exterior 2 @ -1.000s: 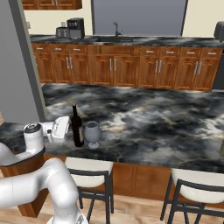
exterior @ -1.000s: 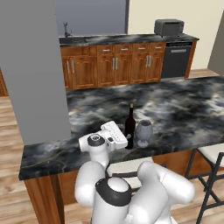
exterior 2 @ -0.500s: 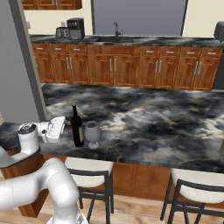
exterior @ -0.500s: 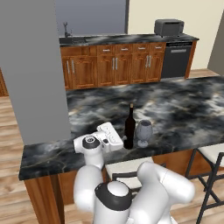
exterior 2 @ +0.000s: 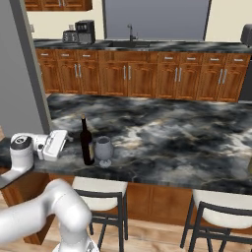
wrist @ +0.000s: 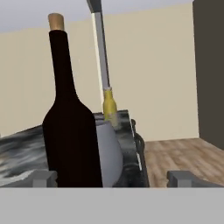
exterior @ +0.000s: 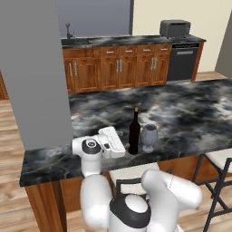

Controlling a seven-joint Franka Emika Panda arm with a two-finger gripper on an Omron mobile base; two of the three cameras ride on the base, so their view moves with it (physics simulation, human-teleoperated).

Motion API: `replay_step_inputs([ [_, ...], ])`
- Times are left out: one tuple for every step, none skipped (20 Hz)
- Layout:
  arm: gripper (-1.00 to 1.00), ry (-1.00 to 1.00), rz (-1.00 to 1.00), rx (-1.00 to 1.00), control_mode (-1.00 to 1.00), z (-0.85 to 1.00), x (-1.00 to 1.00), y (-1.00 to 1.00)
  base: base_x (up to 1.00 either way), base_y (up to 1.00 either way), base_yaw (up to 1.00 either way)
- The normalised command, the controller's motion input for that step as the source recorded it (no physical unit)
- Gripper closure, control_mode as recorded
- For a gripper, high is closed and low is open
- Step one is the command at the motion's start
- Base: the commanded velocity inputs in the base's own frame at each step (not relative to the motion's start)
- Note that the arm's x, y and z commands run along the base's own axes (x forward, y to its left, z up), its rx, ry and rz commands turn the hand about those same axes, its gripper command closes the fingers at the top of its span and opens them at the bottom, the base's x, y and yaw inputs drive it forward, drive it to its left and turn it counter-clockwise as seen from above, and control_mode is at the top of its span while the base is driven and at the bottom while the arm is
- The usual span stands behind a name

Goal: There is a wine glass and glass cup on the dining counter. Place the wine bottle next to the wine glass and the juice bottle next to the glass cup.

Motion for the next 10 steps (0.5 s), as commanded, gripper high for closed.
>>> replay_step_inputs([
  [-1.00, 0.00, 0.03, 0.21, -1.00, 0.36, -0.42, 0.00, 0.00, 0.00, 0.00],
  [-1.00, 0.00, 0.04, 0.19, -1.00, 0.35, -0.43, 0.00, 0.00, 0.00, 0.00],
  [-1.00, 0.00, 0.06, 0.18, -1.00, 0.35, -0.44, 0.00, 0.00, 0.00, 0.00],
  [-1.00, 0.00, 0.09, 0.15, -1.00, 0.34, -0.47, 0.00, 0.00, 0.00, 0.00],
  [-1.00, 0.01, 0.12, 0.15, -1.00, 0.33, -0.47, 0.00, 0.00, 0.00, 0.00],
  [-1.00, 0.05, 0.15, 0.15, -1.00, 0.32, -0.45, 0.00, 0.00, 0.00, 0.00],
  [-1.00, 0.09, 0.18, 0.15, -1.00, 0.32, -0.45, 0.00, 0.00, 0.00, 0.00],
  [-1.00, 0.09, 0.21, 0.13, -1.00, 0.31, -0.46, 0.00, 0.00, 0.00, 0.00],
  [-1.00, 0.10, 0.25, 0.13, -1.00, 0.31, -0.46, 0.00, 0.00, 0.00, 0.00],
  [-1.00, 0.13, 0.27, 0.13, -1.00, 0.29, -0.44, 0.00, 0.00, 0.00, 0.00],
])
